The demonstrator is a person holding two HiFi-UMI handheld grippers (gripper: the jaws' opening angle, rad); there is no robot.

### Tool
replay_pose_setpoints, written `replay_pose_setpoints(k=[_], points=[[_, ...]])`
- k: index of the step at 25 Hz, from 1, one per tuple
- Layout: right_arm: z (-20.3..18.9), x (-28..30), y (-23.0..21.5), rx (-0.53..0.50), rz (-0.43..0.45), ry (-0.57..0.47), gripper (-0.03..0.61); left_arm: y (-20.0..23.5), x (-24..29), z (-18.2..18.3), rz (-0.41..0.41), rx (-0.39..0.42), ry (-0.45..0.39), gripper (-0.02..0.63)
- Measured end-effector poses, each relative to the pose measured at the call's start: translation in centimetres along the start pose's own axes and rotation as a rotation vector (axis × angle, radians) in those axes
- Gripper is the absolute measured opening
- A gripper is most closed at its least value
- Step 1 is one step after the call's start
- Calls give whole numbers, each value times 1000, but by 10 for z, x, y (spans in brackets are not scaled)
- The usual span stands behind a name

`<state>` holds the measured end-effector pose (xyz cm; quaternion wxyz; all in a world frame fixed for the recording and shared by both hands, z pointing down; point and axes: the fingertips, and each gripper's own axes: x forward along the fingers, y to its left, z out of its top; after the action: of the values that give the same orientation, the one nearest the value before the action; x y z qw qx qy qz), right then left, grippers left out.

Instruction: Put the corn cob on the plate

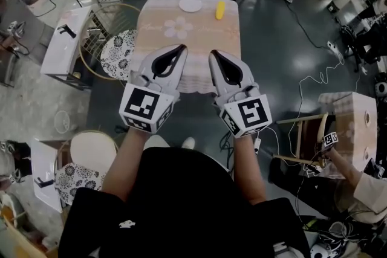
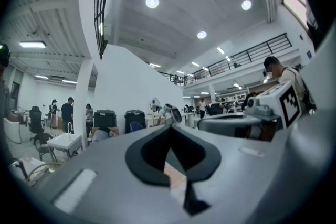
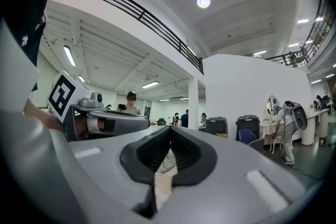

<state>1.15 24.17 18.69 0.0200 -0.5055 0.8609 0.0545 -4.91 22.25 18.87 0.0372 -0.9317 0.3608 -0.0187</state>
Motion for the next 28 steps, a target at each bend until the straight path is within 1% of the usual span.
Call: replay_pose_setpoints(k=[11, 17, 22, 28], points=[[-8, -3, -1, 25, 18, -1, 2, -9, 4, -3, 13, 17, 22, 5], [-8, 3, -7, 20, 9, -1, 2, -6, 9, -4, 1, -29, 15, 5], [-10, 10, -15, 21, 1, -4, 2, -3, 19, -2, -11, -16, 7, 5], [-11, 22, -27, 16, -7, -3, 2, 9, 35, -4, -14, -24, 8, 5]])
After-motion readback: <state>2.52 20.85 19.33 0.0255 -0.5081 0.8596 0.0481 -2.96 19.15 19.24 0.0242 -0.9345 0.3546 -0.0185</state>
